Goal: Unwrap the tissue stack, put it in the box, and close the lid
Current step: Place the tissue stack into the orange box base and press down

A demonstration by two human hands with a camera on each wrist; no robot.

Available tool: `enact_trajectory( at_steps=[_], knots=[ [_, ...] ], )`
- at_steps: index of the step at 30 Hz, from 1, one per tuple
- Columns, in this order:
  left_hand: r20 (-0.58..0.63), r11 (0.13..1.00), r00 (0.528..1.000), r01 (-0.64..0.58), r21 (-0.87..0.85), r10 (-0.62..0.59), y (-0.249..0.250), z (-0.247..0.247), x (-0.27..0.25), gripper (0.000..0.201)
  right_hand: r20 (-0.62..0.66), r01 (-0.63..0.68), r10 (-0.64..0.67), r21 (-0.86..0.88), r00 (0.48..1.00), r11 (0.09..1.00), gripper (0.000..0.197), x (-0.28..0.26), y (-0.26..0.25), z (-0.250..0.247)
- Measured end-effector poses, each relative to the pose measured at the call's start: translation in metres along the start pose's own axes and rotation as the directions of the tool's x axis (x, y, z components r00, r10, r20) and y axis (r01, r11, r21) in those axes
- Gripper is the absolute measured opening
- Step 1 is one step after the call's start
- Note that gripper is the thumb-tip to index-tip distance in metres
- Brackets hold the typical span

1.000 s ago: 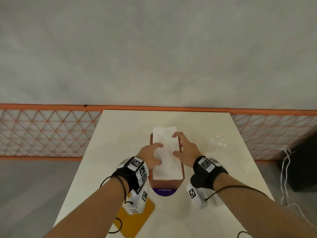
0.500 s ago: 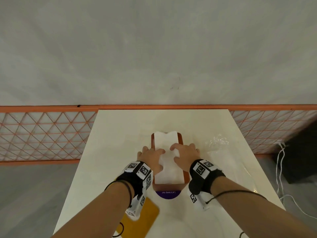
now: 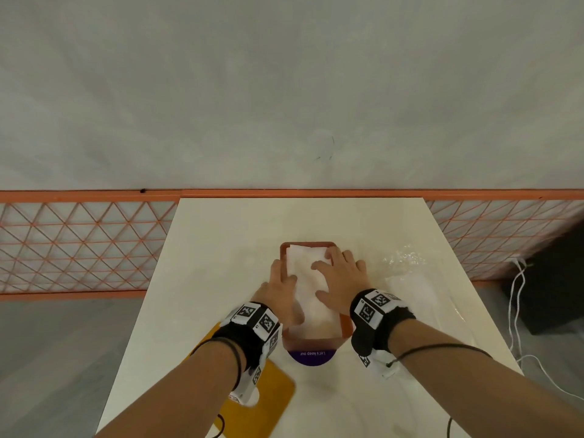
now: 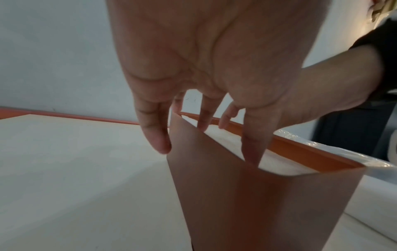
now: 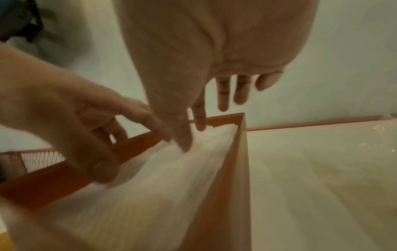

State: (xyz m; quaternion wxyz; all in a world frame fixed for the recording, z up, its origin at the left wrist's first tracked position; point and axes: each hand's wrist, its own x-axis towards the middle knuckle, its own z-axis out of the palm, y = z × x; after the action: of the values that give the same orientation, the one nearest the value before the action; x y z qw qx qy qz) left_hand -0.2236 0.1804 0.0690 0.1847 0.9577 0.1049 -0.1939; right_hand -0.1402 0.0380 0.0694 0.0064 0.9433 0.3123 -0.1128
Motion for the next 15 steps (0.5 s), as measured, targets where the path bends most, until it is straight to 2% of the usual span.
enact_trajectory(
  at_steps=[3,5,7,11,15],
  knots=[
    [0.039,0.997,0.998,0.049,-0.055,-0.047,0.000,-0.003,0.000,0.074,0.135,0.078,-0.072,-0.038,0.988,0.996,0.084,0.008,0.000,-0.002],
    [0.062,0.996,0.995,0.081,-0.038,-0.078,0.000,-0.002,0.001,0.087,0.207,0.104,-0.086,-0.081,0.975,0.991,0.093,0.015,0.000,0.000],
    [0.094,0.997,0.993,0.077,-0.026,-0.075,-0.002,0.001,0.004,0.102,0.265,0.144,-0.111,-0.111,0.958,0.983,0.095,0.023,-0.001,0.000],
    [0.129,0.995,0.991,0.059,-0.086,-0.048,-0.007,0.004,0.009,0.113,0.364,0.179,-0.125,-0.119,0.923,0.977,0.095,0.035,-0.003,-0.003],
    [0.172,0.992,0.985,0.051,-0.116,-0.031,-0.013,0.006,0.014,0.118,0.347,0.206,-0.148,-0.138,0.926,0.969,0.105,0.040,0.001,-0.007]
  ],
)
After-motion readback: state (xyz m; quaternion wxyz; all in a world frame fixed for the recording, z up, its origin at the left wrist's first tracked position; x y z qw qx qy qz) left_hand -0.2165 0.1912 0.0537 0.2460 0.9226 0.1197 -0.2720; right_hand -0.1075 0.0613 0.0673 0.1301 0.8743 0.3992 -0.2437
